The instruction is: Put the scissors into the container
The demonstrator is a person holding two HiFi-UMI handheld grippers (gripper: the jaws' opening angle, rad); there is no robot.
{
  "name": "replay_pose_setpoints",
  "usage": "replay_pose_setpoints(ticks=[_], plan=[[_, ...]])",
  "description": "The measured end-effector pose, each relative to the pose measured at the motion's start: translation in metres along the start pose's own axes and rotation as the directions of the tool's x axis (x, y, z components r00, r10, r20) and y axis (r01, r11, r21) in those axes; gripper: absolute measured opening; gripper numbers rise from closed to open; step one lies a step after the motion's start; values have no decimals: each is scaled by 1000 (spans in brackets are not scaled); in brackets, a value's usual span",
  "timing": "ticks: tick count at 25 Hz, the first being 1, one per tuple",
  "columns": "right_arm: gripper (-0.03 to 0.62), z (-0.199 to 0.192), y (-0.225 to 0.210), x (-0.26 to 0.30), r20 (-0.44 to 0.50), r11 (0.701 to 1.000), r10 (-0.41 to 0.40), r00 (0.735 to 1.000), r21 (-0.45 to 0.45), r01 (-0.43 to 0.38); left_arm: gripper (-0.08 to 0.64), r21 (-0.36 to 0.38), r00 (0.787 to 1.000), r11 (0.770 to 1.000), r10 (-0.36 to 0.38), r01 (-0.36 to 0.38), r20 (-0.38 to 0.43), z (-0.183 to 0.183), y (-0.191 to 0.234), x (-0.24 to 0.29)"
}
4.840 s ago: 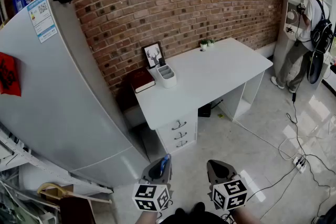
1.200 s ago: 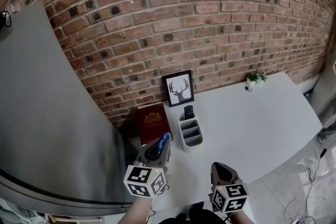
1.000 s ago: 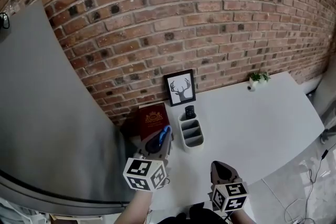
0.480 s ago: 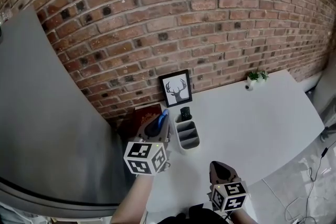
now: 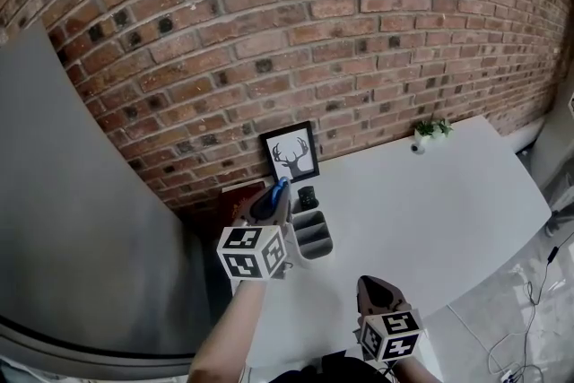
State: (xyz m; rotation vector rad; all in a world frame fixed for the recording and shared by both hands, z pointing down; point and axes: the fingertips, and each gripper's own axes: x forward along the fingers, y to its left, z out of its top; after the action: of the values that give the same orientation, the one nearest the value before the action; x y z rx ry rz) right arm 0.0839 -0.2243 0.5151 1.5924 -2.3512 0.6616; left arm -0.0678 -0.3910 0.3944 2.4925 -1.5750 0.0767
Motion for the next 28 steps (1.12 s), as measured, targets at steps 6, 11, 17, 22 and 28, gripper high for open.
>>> replay_pose_setpoints(ticks=[6, 11, 17, 22, 28], plan=[[0, 0, -8, -1, -1, 1000, -17, 1000, 10, 17, 48, -25, 999, 999, -22, 21, -27, -16, -3, 24], [0, -3, -13, -4, -13, 999, -27, 1000, 21, 28, 48, -13, 998, 1000, -21, 20, -52, -31, -2, 37], [0, -6, -20, -5, -18, 999, -41, 999, 31, 42, 48, -30, 997, 999, -19, 17, -75, -51, 0, 43], [0, -7, -23, -5, -22, 998, -46, 999, 39, 47, 48, -35, 995, 999, -20, 17, -94, -62, 0, 44], [0, -10, -25, -3, -27, 998, -48, 999, 46, 49, 48, -42, 992, 999, -23, 18, -126, -80, 0, 44]])
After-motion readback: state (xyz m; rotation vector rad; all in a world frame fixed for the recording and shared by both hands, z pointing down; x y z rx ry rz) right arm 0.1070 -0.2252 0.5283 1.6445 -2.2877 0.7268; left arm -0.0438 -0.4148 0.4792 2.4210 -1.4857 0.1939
